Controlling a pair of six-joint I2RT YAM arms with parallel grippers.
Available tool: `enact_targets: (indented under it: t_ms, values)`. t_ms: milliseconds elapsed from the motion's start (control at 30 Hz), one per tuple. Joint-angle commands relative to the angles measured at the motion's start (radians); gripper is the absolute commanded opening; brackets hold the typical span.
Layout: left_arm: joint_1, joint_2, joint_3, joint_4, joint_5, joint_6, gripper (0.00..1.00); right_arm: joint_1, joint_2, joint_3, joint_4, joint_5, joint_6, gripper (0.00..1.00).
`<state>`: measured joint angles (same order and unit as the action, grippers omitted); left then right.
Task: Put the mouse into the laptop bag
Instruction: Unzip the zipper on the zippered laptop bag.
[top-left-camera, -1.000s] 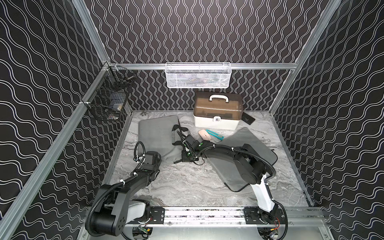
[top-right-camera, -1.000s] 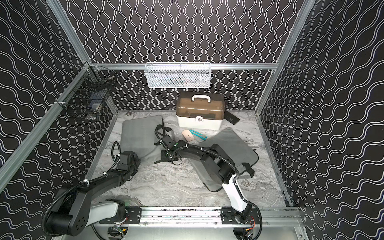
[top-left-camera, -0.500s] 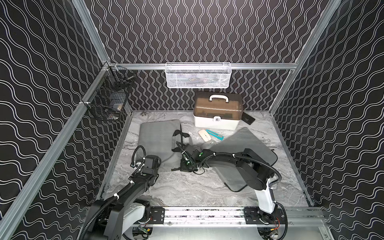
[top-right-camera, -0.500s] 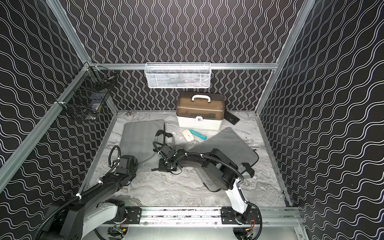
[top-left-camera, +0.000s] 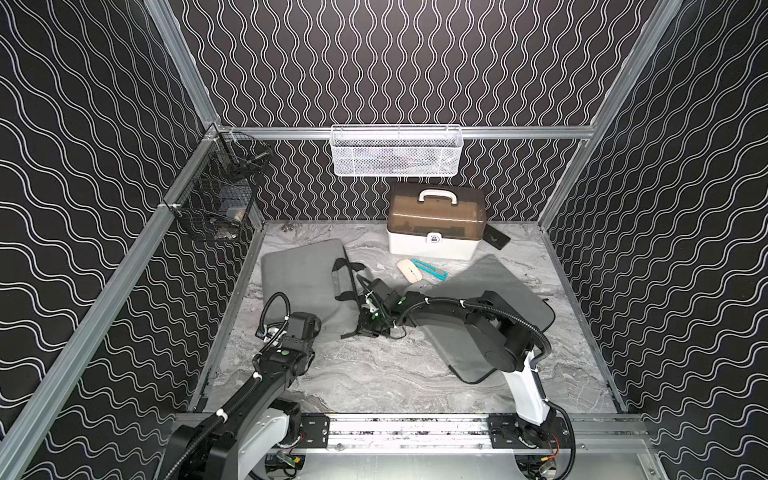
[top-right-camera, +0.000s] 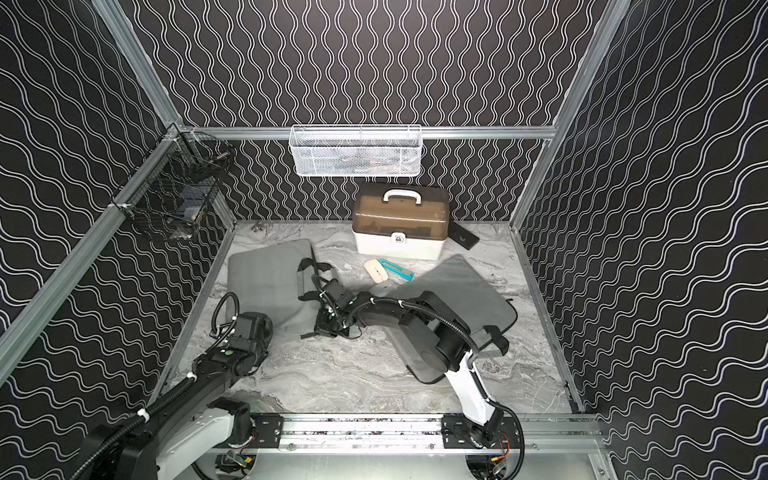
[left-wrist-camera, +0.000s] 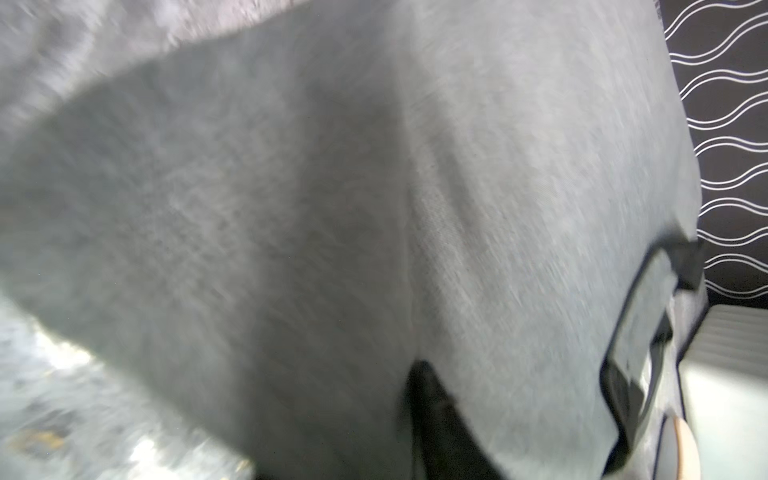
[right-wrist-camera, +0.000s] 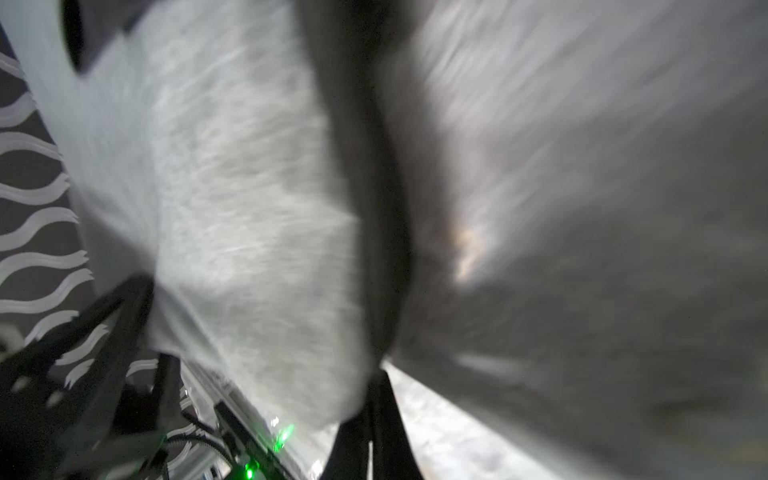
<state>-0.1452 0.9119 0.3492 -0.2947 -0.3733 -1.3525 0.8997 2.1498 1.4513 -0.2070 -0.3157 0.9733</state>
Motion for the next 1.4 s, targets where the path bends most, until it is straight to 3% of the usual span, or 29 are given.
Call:
enact_targets:
  t_ms: [0,100,133,367,667,733,800,833,867,900,1100,1367]
  values:
    - [0.001,-0.052,0.043,-0.147,-0.048,0.084,0.78,-0.059,0.012,0.012,-0.023,0.029,-0.046,0.00]
    - [0.000,-0.117,0.062,-0.197,-0.067,0.131,0.97,-0.113,0.049,0.066,-0.100,0.062,-0.104,0.00]
    - [0.002,-0.135,0.067,-0.212,-0.075,0.144,0.99,-0.129,0.067,0.089,-0.128,0.077,-0.123,0.00]
    - [0.012,-0.116,0.028,-0.100,-0.041,0.202,0.99,-0.196,0.159,0.204,-0.264,0.132,-0.201,0.00]
    - [0.017,0.163,-0.023,0.207,0.041,0.198,0.98,-0.200,0.154,0.228,-0.295,0.137,-0.238,0.00]
    - [0.018,0.232,-0.030,0.286,0.059,0.190,0.85,-0.198,0.147,0.227,-0.294,0.130,-0.242,0.00]
    - [0.018,0.283,-0.033,0.333,0.062,0.167,0.38,-0.187,0.144,0.222,-0.291,0.124,-0.240,0.00]
    - [0.018,0.293,-0.034,0.345,0.060,0.157,0.20,-0.180,0.144,0.219,-0.290,0.128,-0.235,0.00]
    - [0.016,0.297,-0.036,0.352,0.060,0.148,0.07,-0.171,0.143,0.217,-0.289,0.130,-0.226,0.00]
    - [0.016,0.292,-0.039,0.354,0.060,0.137,0.00,-0.160,0.147,0.216,-0.289,0.130,-0.214,0.00]
    - [-0.012,0.226,-0.087,0.352,0.027,0.077,0.00,-0.127,0.165,0.234,-0.342,0.108,-0.012,0.00]
    - [-0.039,0.238,-0.118,0.374,0.006,0.040,0.00,-0.073,0.152,0.291,-0.350,0.046,0.121,0.00]
